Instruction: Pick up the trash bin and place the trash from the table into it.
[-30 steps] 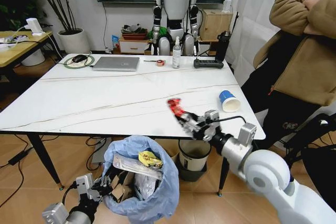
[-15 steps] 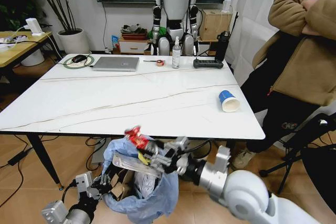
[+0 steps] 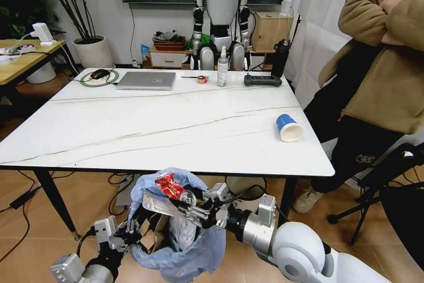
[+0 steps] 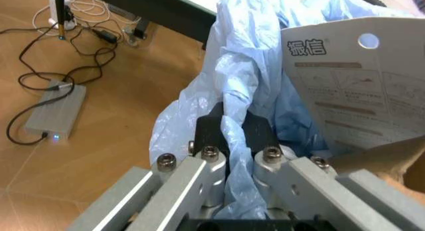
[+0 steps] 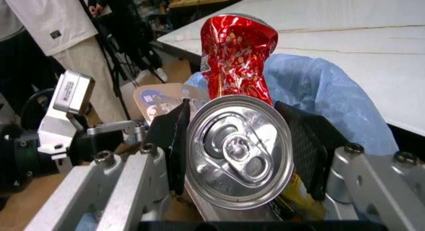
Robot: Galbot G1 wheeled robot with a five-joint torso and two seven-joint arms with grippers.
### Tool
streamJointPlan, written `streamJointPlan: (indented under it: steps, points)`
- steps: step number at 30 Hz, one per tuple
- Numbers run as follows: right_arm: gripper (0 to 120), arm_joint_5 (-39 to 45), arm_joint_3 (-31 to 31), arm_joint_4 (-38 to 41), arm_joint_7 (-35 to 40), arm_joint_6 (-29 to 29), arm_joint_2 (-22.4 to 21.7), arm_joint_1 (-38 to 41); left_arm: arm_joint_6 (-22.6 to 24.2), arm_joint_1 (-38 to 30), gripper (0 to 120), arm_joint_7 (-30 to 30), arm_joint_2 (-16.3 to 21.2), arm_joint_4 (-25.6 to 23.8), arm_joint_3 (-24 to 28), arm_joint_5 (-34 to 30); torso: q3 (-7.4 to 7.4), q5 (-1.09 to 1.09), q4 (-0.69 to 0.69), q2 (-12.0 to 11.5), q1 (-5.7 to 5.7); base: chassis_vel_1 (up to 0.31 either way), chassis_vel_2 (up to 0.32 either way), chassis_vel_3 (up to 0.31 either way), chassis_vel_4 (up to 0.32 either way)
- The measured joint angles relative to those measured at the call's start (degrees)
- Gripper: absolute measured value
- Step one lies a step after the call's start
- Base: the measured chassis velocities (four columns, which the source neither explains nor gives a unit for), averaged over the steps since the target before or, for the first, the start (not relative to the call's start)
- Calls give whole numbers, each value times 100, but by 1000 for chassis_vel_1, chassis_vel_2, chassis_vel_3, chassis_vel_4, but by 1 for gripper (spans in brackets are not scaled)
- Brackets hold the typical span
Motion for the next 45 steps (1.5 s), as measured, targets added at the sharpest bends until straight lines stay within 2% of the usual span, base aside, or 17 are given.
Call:
streamJointPlan:
  steps: [12,14,19,25,31,34,41,45]
  points:
    - [44,-40,143,60,40,-14,-49,-112,5,-75,0,-27,43,25,-8,-54,0,0,0,0,0,0,0,0,0]
    - [52,-47,143,61,42,-15,-52,-128,8,-90,0,-31,43,30,-6,-67,0,0,0,0,0,0,0,0,0]
    - [62,-50,121,61,40,-13,-56,-128,16,-112,0,-40,43,46,-3,-79,0,0,0,0,0,0,0,0,0]
    - [87,-46,59,57,38,4,-37,-89,24,-128,0,-56,45,55,-8,-97,0,0,0,0,0,0,0,0,0]
    - [100,-35,128,153,86,32,-35,-64,27,-145,0,-62,48,69,-15,-112,0,0,0,0,0,0,0,0,0]
    - [100,-34,273,226,121,46,-24,-66,27,-154,0,-65,47,96,-14,-112,0,0,0,0,0,0,0,0,0]
    - [100,116,1199,227,790,19,288,19,28,-173,0,-67,20,149,-1,-136,0,0,0,0,0,0,0,0,0]
    - [100,223,2064,-137,1279,-586,539,84,28,-169,0,-67,17,151,23,-137,0,0,0,0,0,0,0,0,0]
